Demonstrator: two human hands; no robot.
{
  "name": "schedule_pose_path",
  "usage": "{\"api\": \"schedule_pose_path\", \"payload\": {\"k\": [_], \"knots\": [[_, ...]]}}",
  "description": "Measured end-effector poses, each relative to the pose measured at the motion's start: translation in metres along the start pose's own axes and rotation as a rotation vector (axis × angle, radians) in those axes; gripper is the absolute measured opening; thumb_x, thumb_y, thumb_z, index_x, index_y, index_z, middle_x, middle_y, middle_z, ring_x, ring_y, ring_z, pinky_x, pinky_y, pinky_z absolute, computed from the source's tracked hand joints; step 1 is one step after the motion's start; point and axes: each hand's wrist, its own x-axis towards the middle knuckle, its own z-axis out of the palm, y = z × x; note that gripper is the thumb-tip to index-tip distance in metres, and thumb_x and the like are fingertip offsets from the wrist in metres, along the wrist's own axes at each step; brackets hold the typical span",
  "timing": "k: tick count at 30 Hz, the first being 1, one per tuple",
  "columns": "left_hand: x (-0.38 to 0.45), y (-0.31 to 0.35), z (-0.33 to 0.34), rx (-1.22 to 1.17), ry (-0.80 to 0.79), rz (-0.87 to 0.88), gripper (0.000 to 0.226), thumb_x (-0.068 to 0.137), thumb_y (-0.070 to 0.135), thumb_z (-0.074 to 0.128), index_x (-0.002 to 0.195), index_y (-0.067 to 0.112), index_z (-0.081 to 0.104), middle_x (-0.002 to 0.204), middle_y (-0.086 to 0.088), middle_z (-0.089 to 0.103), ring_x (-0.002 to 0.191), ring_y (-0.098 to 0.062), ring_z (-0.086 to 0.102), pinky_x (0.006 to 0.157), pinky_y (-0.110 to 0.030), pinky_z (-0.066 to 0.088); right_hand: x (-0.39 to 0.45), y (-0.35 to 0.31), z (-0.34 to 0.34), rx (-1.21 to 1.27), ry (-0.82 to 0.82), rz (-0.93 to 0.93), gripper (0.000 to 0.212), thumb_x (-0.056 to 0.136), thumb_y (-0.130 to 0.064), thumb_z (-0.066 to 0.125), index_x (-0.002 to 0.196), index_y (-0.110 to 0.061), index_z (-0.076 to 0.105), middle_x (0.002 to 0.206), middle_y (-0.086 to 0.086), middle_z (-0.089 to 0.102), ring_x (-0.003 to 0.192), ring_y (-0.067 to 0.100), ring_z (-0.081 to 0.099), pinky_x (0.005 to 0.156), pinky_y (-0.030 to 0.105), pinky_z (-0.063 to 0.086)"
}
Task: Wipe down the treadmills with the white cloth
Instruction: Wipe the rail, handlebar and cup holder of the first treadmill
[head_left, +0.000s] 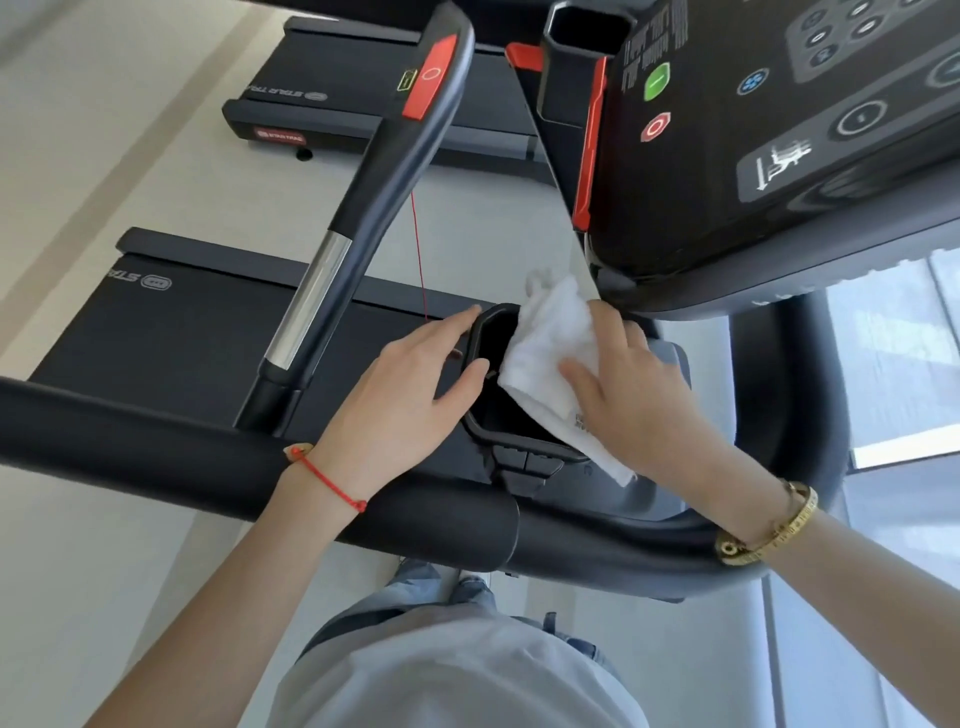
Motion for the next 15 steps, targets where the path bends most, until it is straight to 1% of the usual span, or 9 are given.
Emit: {"api": "schedule_pose_path", "payload": {"k": [1, 3, 5, 7, 8, 10, 12, 13, 15], "knots": [[0.001, 0.0, -0.001, 0.0, -0.007, 0.003, 0.056, 0.099, 0.038, 0.051, 0.152, 0.023, 0.04, 0.142, 0.007, 0.054, 0.12, -0.004, 0.054, 0.105, -0.033, 0.047, -0.003, -0.001, 0.0, 0.091, -0.025, 0.042, 0.055, 0.1, -0.032, 0.045, 0.148, -0.015, 0.022, 0.135, 0.013, 0.043, 0.102, 0.035, 0.059, 0.07, 0.029, 0.032], [0.004, -0.001, -0.003, 0.008, -0.023, 0.01, 0.056, 0.099, 0.038, 0.052, 0.151, 0.024, 0.04, 0.141, 0.008, 0.054, 0.118, -0.002, 0.054, 0.105, -0.03, 0.046, 0.005, -0.003, -0.001, 0.199, -0.081, 0.091, 0.053, 0.1, -0.03, 0.047, 0.146, -0.018, 0.024, 0.136, 0.012, 0.041, 0.105, 0.035, 0.057, 0.073, 0.029, 0.033], [0.006, -0.002, -0.006, 0.023, -0.041, 0.02, 0.056, 0.098, 0.04, 0.052, 0.15, 0.025, 0.041, 0.139, 0.008, 0.055, 0.116, -0.003, 0.054, 0.105, -0.032, 0.047, 0.021, -0.003, -0.001, 0.255, -0.113, 0.111, 0.043, 0.098, -0.028, 0.05, 0.137, -0.017, 0.037, 0.123, 0.01, 0.051, 0.104, 0.033, 0.057, 0.072, 0.03, 0.033], [0.008, -0.002, -0.008, 0.037, -0.057, 0.027, 0.056, 0.096, 0.043, 0.051, 0.149, 0.027, 0.043, 0.135, 0.009, 0.057, 0.113, -0.003, 0.055, 0.103, -0.035, 0.048, 0.03, -0.001, -0.002, 0.31, -0.101, 0.107, 0.034, 0.095, -0.026, 0.055, 0.127, -0.016, 0.047, 0.106, 0.007, 0.059, 0.098, 0.031, 0.058, 0.072, 0.035, 0.04], [0.01, -0.003, -0.01, 0.04, -0.065, 0.036, 0.057, 0.094, 0.046, 0.05, 0.148, 0.028, 0.044, 0.134, 0.01, 0.058, 0.112, -0.003, 0.056, 0.102, -0.036, 0.049, 0.029, 0.0, -0.001, 0.351, -0.091, 0.124, 0.034, 0.095, -0.026, 0.055, 0.127, -0.017, 0.048, 0.105, 0.007, 0.06, 0.097, 0.03, 0.058, 0.075, 0.038, 0.044], [0.011, -0.004, -0.011, 0.037, -0.086, 0.054, 0.059, 0.091, 0.051, 0.047, 0.146, 0.03, 0.046, 0.132, 0.012, 0.059, 0.112, -0.003, 0.058, 0.099, -0.039, 0.051, 0.016, -0.001, -0.001, 0.452, -0.075, 0.205, 0.041, 0.095, -0.027, 0.054, 0.134, -0.02, 0.043, 0.111, 0.006, 0.06, 0.1, 0.028, 0.057, 0.082, 0.04, 0.048], [0.013, -0.006, -0.012, 0.035, -0.094, 0.069, 0.059, 0.089, 0.053, 0.047, 0.144, 0.031, 0.047, 0.132, 0.014, 0.059, 0.112, -0.002, 0.058, 0.098, -0.038, 0.052, -0.003, -0.005, 0.0, 0.539, -0.051, 0.279, 0.049, 0.096, -0.028, 0.054, 0.14, -0.02, 0.033, 0.116, 0.006, 0.057, 0.102, 0.027, 0.055, 0.082, 0.04, 0.048], [0.014, -0.005, -0.012, 0.036, -0.097, 0.075, 0.058, 0.09, 0.052, 0.048, 0.144, 0.031, 0.047, 0.133, 0.014, 0.058, 0.112, -0.001, 0.058, 0.099, -0.038, 0.052, -0.012, -0.006, 0.001, 0.579, -0.047, 0.316, 0.049, 0.096, -0.028, 0.054, 0.139, -0.018, 0.031, 0.115, 0.005, 0.056, 0.1, 0.026, 0.056, 0.08, 0.038, 0.048], [0.017, -0.005, -0.012, 0.037, -0.1, 0.075, 0.058, 0.09, 0.05, 0.05, 0.145, 0.029, 0.047, 0.135, 0.013, 0.058, 0.113, -0.001, 0.056, 0.1, -0.037, 0.051, -0.025, -0.007, 0.004, 0.644, -0.061, 0.389, 0.041, 0.098, -0.031, 0.053, 0.13, -0.015, 0.033, 0.105, 0.0, 0.057, 0.09, 0.019, 0.059, 0.069, 0.032, 0.048]]}}
